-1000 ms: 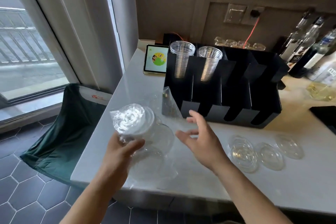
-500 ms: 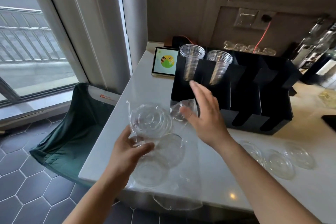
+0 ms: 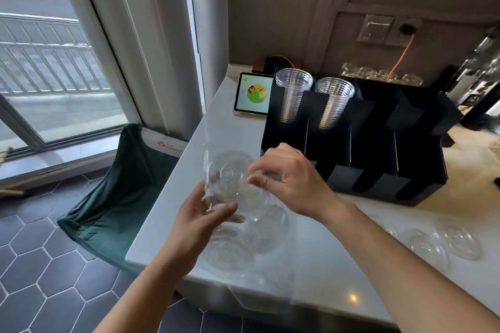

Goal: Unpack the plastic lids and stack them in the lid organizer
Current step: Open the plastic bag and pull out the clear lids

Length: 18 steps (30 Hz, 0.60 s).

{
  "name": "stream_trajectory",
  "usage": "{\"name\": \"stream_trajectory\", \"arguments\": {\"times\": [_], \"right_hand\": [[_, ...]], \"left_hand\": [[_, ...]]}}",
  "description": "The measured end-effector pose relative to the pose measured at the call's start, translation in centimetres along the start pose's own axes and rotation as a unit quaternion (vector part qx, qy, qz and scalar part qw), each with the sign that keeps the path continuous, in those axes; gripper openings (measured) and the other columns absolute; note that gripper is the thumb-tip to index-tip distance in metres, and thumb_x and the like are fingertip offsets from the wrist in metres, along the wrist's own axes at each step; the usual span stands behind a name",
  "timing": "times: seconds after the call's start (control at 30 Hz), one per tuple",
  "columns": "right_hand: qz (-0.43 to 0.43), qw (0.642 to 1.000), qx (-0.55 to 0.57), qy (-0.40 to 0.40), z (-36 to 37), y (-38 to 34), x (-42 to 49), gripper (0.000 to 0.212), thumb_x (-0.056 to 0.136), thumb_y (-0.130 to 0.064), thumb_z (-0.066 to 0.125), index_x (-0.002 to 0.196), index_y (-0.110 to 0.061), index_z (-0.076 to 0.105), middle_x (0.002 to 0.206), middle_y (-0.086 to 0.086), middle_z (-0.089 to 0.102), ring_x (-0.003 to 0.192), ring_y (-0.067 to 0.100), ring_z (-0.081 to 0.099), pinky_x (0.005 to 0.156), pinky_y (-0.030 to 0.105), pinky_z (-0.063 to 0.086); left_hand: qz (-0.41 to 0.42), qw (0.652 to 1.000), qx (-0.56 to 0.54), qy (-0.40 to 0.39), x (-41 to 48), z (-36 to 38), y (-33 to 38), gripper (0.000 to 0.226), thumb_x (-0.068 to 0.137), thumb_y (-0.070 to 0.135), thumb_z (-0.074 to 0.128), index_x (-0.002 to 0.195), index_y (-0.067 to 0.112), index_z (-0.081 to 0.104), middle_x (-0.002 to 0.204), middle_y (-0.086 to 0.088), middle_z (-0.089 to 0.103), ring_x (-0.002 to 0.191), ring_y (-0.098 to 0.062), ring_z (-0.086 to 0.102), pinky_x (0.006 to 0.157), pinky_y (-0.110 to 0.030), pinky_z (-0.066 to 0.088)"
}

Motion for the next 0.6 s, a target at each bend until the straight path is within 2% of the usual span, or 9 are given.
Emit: {"name": "stream_trajectory", "arguments": {"times": [0.07, 0.17, 0.23, 0.3, 0.37, 0.47, 0.53, 0.6], "right_hand": [[0.052, 0.994, 0.088, 0.029, -0.5, 1.3, -0.2, 0.014, 0.089, -0.028, 0.071, 0.087, -0.015, 0.077, 0.081, 0.006, 0.071, 0.076, 0.025, 0.061, 0.087, 0.044, 0.049], [0.128, 0.947, 0.285, 0.079, -1.6, 3.0, -1.3, 0.022, 0.086, -0.030, 0.068, 0.084, -0.010, 0.075, 0.078, 0.012, 0.069, 0.069, 0.013, 0.063, 0.075, 0.030, 0.052], [0.124, 0.934, 0.331, 0.059, -1.1, 2.5, -1.6, 0.023, 0.088, -0.026, 0.066, 0.085, -0.004, 0.073, 0.073, 0.009, 0.070, 0.070, 0.013, 0.065, 0.075, 0.024, 0.054], [0.114, 0.930, 0.347, 0.033, -0.4, 1.6, -1.3, 0.023, 0.090, -0.021, 0.064, 0.088, 0.002, 0.071, 0.075, 0.011, 0.071, 0.073, 0.014, 0.069, 0.075, 0.022, 0.055], [0.113, 0.922, 0.369, 0.035, -0.7, 1.3, -0.8, 0.027, 0.090, -0.020, 0.063, 0.091, 0.007, 0.068, 0.075, 0.011, 0.071, 0.072, 0.014, 0.069, 0.074, 0.022, 0.055], [0.121, 0.930, 0.348, 0.016, -1.5, 1.5, -1.0, 0.022, 0.090, -0.016, 0.067, 0.102, 0.001, 0.071, 0.081, 0.006, 0.074, 0.080, 0.011, 0.072, 0.079, 0.022, 0.056], [0.102, 0.956, 0.271, -0.042, -1.5, 1.4, -1.7, 0.022, 0.086, -0.019, 0.075, 0.107, -0.014, 0.075, 0.089, -0.001, 0.076, 0.089, 0.008, 0.073, 0.087, 0.021, 0.055], [0.058, 0.965, 0.251, -0.046, -2.1, 1.4, -2.3, 0.015, 0.084, -0.011, 0.077, 0.098, -0.018, 0.078, 0.083, -0.007, 0.075, 0.078, 0.006, 0.072, 0.088, 0.014, 0.053]], "left_hand": [[0.008, 1.000, -0.004, -0.005, 0.0, -0.2, 0.0, 0.070, 0.068, 0.031, 0.091, 0.132, 0.031, 0.062, 0.106, -0.018, 0.077, 0.083, -0.035, 0.076, 0.074, -0.035, 0.060], [-0.018, 0.997, -0.069, -0.036, -0.2, -0.5, 0.5, 0.070, 0.064, 0.038, 0.093, 0.129, 0.032, 0.066, 0.108, -0.014, 0.077, 0.088, -0.026, 0.075, 0.075, -0.029, 0.059], [-0.061, 0.992, -0.068, -0.090, -0.3, 0.3, 0.6, 0.062, 0.074, 0.049, 0.081, 0.130, 0.029, 0.065, 0.111, -0.011, 0.075, 0.091, -0.026, 0.073, 0.073, -0.029, 0.058], [-0.141, 0.983, -0.060, -0.099, -0.5, 1.6, 0.7, 0.054, 0.077, 0.068, 0.061, 0.113, 0.029, 0.075, 0.097, -0.009, 0.077, 0.082, -0.021, 0.072, 0.064, -0.027, 0.056], [-0.201, 0.977, -0.026, -0.069, -0.3, 2.6, 0.3, 0.066, 0.071, 0.077, 0.058, 0.099, 0.022, 0.079, 0.086, -0.015, 0.076, 0.071, -0.023, 0.069, 0.057, -0.028, 0.054], [-0.228, 0.973, -0.025, 0.014, 0.0, 3.0, -0.4, 0.055, 0.072, 0.059, 0.075, 0.099, 0.012, 0.072, 0.063, -0.008, 0.067, 0.050, -0.018, 0.060, 0.044, -0.025, 0.047], [-0.226, 0.971, -0.038, 0.062, 0.3, 2.8, -0.8, 0.044, 0.083, 0.045, 0.069, 0.107, 0.008, 0.069, 0.066, -0.013, 0.069, 0.050, -0.022, 0.063, 0.044, -0.026, 0.047], [-0.214, 0.971, -0.039, 0.104, 0.6, 2.4, -0.8, 0.035, 0.089, 0.037, 0.061, 0.108, 0.008, 0.069, 0.071, -0.019, 0.069, 0.053, -0.026, 0.066, 0.047, -0.030, 0.050]]}}
Point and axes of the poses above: each hand's wrist, its own x-axis towards the middle knuckle, its own z-axis out of the palm, y = z × x, the point moved 3 cm from there along x, towards the middle knuckle
